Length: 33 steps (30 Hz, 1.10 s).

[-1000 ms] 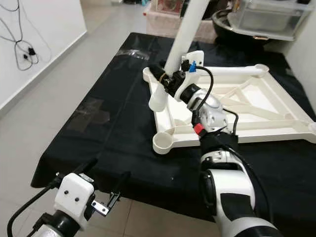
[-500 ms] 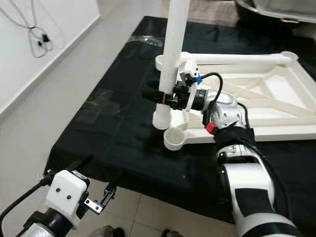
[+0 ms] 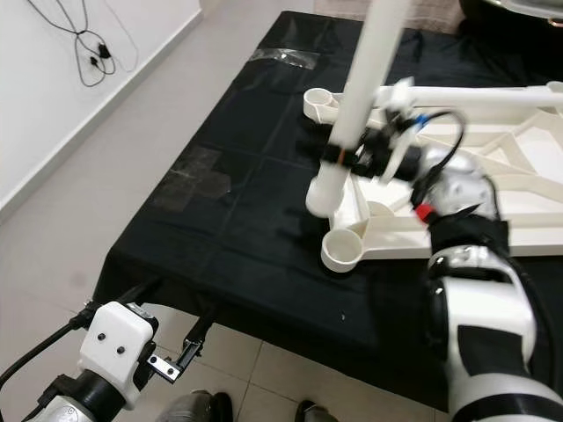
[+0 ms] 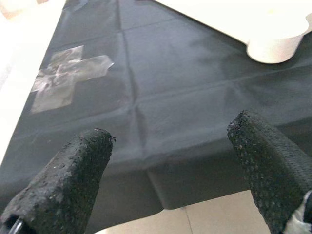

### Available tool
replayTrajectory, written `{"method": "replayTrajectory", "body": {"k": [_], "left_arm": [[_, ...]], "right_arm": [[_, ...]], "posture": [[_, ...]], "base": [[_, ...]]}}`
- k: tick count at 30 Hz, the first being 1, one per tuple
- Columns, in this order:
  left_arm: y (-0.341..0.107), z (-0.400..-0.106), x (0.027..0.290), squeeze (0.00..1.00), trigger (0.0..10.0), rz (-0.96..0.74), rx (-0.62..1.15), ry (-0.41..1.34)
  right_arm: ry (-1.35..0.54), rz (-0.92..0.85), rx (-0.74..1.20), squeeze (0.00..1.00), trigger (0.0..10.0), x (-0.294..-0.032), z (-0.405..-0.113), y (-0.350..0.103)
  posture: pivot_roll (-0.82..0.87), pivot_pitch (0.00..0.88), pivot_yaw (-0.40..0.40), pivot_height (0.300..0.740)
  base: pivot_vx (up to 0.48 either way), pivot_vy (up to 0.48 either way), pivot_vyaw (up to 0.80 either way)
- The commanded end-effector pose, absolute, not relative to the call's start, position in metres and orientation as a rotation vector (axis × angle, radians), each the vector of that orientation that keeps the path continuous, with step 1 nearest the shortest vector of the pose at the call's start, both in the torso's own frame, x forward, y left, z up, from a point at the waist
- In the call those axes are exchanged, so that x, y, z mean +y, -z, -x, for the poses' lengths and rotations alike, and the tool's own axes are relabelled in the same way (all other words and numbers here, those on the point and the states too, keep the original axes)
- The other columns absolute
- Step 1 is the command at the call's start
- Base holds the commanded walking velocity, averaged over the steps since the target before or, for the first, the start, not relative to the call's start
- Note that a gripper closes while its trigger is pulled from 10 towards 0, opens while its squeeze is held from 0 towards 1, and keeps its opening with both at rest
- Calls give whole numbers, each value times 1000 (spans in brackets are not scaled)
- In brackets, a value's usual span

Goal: Building children table

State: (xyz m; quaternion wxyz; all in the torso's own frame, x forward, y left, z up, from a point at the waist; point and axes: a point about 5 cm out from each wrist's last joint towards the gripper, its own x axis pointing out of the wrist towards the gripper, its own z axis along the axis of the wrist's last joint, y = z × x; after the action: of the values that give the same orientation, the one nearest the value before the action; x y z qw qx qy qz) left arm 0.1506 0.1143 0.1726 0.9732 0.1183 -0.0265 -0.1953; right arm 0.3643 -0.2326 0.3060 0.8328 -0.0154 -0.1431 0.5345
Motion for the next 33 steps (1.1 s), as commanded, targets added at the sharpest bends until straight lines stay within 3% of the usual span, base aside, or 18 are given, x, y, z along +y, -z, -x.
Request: {"method": "replayTrajectory", "body": {"k": [1,4,9,13,14,16,23,25,33], "left_arm": [[-169,-148,116,0,10000,-246,-22,407],[-169,-149,116,0,10000,-246,-20,410],[-168,-148,114,0,10000,-245,-19,417],[-167,-147,114,0,10000,-247,-19,418],[-167,-147,114,0,10000,-247,-19,418],[-167,-149,114,0,10000,-250,-23,420],[-167,-150,113,0,10000,-254,-27,423],[-166,-152,115,0,10000,-258,-31,415],[-166,-152,113,0,10000,-256,-35,416]], "right_arm": [[-1146,3,-342,0,0,-234,-363,-311],[-1135,-9,-372,0,0,-236,-363,-318],[-1101,101,-265,0,0,-252,-360,-313],[-935,414,-7,0,0,-256,-366,-274],[-935,414,-7,0,0,-256,-366,-274],[-648,521,-104,0,0,-248,-382,-279],[-413,558,-209,0,0,-249,-391,-294],[-176,597,-292,0,0,-259,-393,-318],[-126,566,-299,0,0,-255,-397,-310]], "posture": [[208,241,24,740],[206,239,26,740],[199,218,23,740],[206,196,21,740],[206,196,21,740],[203,178,25,740],[211,169,21,740],[193,156,8,740],[185,160,2,740]], "base": [[0,0,0],[0,0,0],[0,0,0],[0,0,0],[0,0,0],[0,0,0],[0,0,0],[0,0,0],[0,0,0]]}}
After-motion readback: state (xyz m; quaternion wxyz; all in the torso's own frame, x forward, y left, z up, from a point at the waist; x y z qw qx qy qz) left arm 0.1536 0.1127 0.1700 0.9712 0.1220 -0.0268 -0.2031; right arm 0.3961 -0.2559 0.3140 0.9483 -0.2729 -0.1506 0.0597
